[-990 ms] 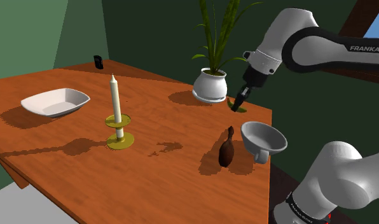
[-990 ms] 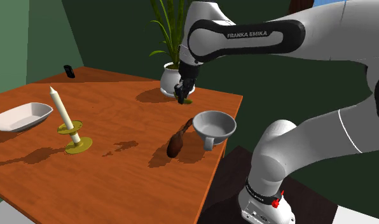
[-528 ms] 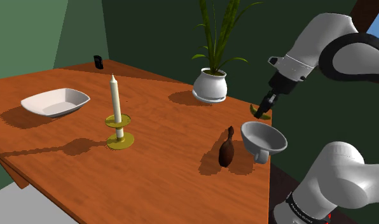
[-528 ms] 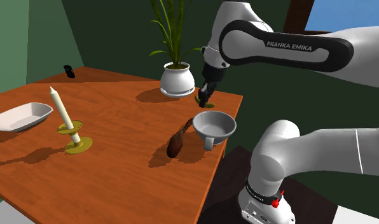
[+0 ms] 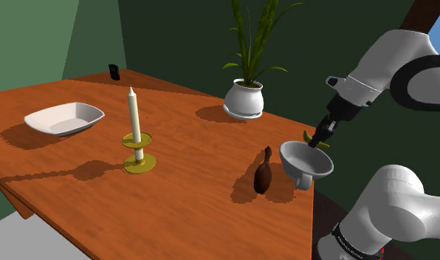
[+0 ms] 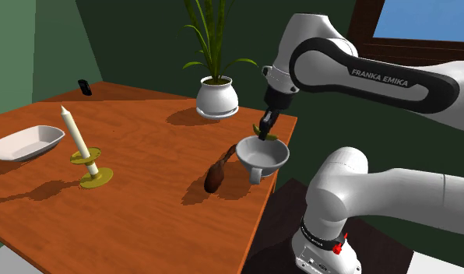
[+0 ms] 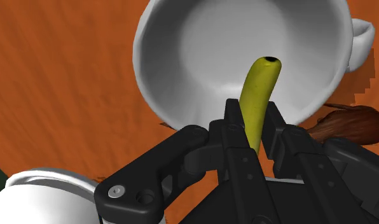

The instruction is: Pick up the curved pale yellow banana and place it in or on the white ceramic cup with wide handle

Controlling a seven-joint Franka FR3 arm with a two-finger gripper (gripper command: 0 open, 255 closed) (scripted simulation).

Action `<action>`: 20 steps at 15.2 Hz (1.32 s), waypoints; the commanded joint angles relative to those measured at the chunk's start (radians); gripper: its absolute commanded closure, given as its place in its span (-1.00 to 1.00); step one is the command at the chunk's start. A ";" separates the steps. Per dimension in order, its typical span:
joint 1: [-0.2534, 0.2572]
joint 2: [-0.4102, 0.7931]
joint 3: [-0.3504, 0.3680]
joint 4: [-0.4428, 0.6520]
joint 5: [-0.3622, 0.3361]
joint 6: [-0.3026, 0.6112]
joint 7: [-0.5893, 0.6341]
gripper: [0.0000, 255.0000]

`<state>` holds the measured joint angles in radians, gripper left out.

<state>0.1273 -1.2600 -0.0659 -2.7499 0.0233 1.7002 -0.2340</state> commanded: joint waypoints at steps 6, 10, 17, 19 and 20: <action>-0.006 -0.042 -0.006 -0.108 -0.005 0.066 -0.007 1.00; -0.008 -0.052 -0.008 -0.138 -0.007 0.085 -0.009 1.00; -0.008 -0.052 -0.008 -0.138 -0.007 0.085 -0.009 -1.00; -0.008 -0.052 -0.008 -0.138 -0.007 0.085 -0.009 -1.00; -0.008 -0.052 -0.008 -0.138 -0.007 0.085 -0.009 -1.00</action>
<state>0.1194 -1.3116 -0.0735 -2.8874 0.0167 1.7856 -0.2429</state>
